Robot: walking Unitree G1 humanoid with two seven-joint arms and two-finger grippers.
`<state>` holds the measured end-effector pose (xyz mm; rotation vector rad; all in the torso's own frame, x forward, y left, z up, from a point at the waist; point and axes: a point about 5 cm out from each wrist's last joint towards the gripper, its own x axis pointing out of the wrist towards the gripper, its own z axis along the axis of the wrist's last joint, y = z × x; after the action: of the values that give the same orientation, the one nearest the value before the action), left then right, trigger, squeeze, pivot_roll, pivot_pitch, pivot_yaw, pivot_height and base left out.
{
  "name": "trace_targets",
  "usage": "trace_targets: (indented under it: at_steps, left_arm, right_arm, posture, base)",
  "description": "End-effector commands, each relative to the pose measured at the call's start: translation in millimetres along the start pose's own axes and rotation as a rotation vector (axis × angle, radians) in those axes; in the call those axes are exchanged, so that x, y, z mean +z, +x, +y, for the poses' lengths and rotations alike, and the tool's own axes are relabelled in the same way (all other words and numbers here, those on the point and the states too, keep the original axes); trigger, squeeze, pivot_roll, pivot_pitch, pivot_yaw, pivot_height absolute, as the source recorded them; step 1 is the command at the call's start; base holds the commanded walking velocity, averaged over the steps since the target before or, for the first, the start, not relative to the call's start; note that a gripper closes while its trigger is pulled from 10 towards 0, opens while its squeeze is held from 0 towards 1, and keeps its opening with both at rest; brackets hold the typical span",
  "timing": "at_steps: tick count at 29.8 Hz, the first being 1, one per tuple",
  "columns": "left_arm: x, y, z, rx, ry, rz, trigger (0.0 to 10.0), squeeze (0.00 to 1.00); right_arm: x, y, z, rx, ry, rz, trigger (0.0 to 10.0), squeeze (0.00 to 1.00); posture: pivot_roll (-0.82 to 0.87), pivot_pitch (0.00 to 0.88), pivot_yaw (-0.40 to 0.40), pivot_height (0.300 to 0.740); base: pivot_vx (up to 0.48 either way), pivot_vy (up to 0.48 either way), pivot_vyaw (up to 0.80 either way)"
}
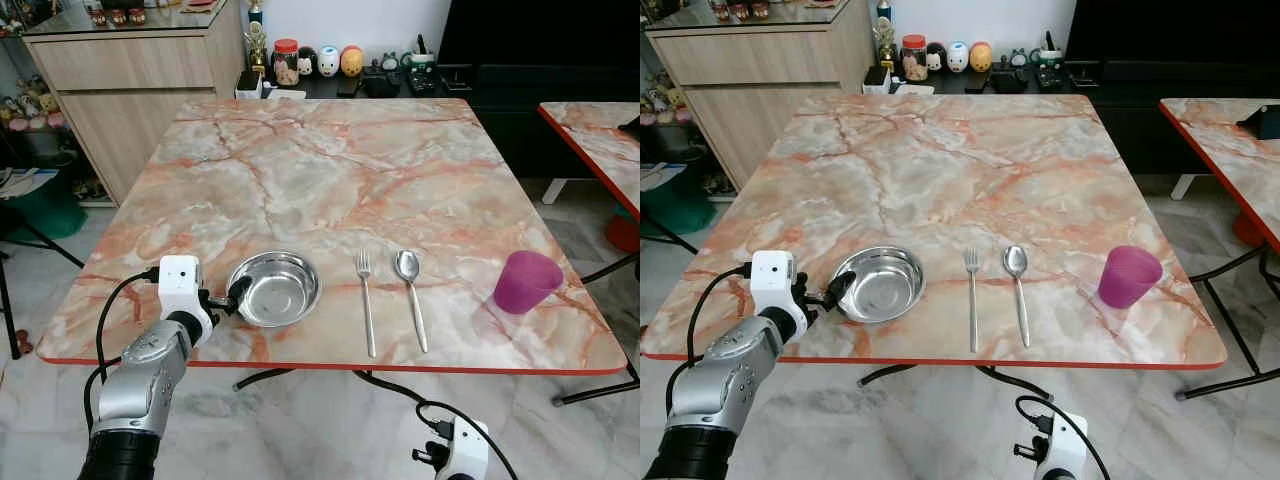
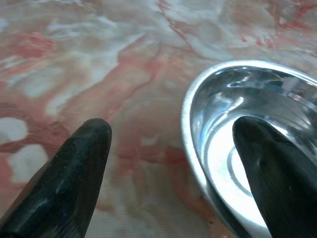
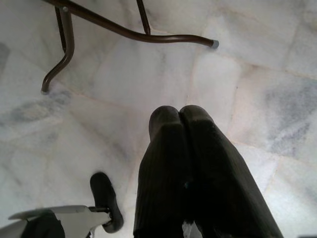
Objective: Setting the table
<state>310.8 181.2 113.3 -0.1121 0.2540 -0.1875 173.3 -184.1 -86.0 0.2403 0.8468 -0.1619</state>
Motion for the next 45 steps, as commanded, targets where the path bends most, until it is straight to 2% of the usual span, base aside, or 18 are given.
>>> trace_targets:
  at_steps: [1, 14, 15, 16, 17, 18, 20, 23, 24, 33, 39, 45]
  left_arm:
    - [-1.0, 3.1, -4.9, -0.017, -0.003, 0.018, 10.0, 0.0]
    - [-2.4, 8.0, -14.4, -0.033, 0.032, 0.044, 10.0, 0.0]
    - [-2.8, 8.1, -14.7, -0.032, 0.035, 0.046, 8.7, 0.0]
    - [-3.2, 8.1, -14.8, -0.032, 0.036, 0.047, 4.8, 0.0]
    - [-3.6, 8.1, -14.9, -0.032, 0.038, 0.049, 1.9, 0.0]
    - [-3.6, 8.1, -14.8, -0.032, 0.039, 0.049, 1.9, 0.0]
    - [-3.9, 8.1, -14.9, -0.03, 0.042, 0.05, 1.1, 0.0]
    - [-4.0, 8.1, -14.5, -0.028, 0.047, 0.052, 1.0, 0.0]
    - [-3.9, 8.1, -14.4, -0.026, 0.046, 0.051, 0.0, 0.0]
    - [-2.4, 8.8, -14.8, -0.03, 0.055, 0.045, 0.0, 0.0]
    - [-0.6, 9.0, -15.0, -0.03, 0.055, 0.039, 0.0, 0.0]
    - [-0.7, 8.5, -15.1, -0.026, 0.05, 0.034, 0.0, 0.0]
  right_arm:
    - [-11.4, -4.3, -7.5, -0.014, 0.016, 0.03, 10.0, 0.0]
    - [-25.2, -9.4, -9.0, -0.011, 0.019, 0.054, 10.0, 0.0]
    - [-24.6, -8.8, -7.4, -0.01, 0.019, 0.054, 10.0, 0.0]
    - [-24.2, -8.4, -6.0, -0.009, 0.019, 0.054, 10.0, 0.0]
    - [-23.6, -7.8, -3.8, -0.007, 0.018, 0.054, 10.0, 0.0]
    - [-23.4, -7.5, -2.4, -0.005, 0.018, 0.054, 10.0, 0.0]
    - [-22.9, -6.8, 0.5, -0.001, 0.016, 0.054, 10.0, 0.0]
    - [-22.9, -6.4, 2.6, 0.002, 0.013, 0.055, 10.0, 0.0]
    - [-22.8, -6.3, 3.6, 0.003, 0.013, 0.055, 10.0, 0.0]
    - [-22.3, -6.0, 4.5, 0.003, 0.009, 0.054, 10.0, 0.0]
    - [-11.6, -4.5, -7.0, -0.005, 0.009, 0.027, 10.0, 0.0]
    - [-7.5, -4.2, -11.4, -0.007, 0.006, 0.015, 10.0, 0.0]
  posture:
    - [0.06, 0.0, 0.007, 0.736]
    - [0.06, 0.0, 0.006, 0.736]
    - [0.06, 0.0, 0.006, 0.736]
    - [0.06, 0.0, 0.007, 0.736]
    - [0.06, 0.0, 0.008, 0.736]
    - [0.06, 0.0, 0.008, 0.736]
    - [0.06, 0.0, 0.007, 0.736]
    - [0.06, 0.0, 0.007, 0.736]
    - [0.06, 0.0, 0.007, 0.736]
    - [0.06, 0.0, 0.007, 0.736]
    - [0.06, 0.0, 0.006, 0.736]
    - [0.06, 0.0, 0.004, 0.736]
  base:
    - [0.0, 0.0, 0.0]
    - [0.0, 0.0, 0.0]
    - [0.0, 0.0, 0.0]
    - [0.0, 0.0, 0.0]
    - [0.0, 0.0, 0.0]
    - [0.0, 0.0, 0.0]
    - [0.0, 0.0, 0.0]
    - [0.0, 0.0, 0.0]
    - [0.0, 0.0, 0.0]
    - [0.0, 0.0, 0.0]
    - [0.0, 0.0, 0.0]
    - [0.0, 0.0, 0.0]
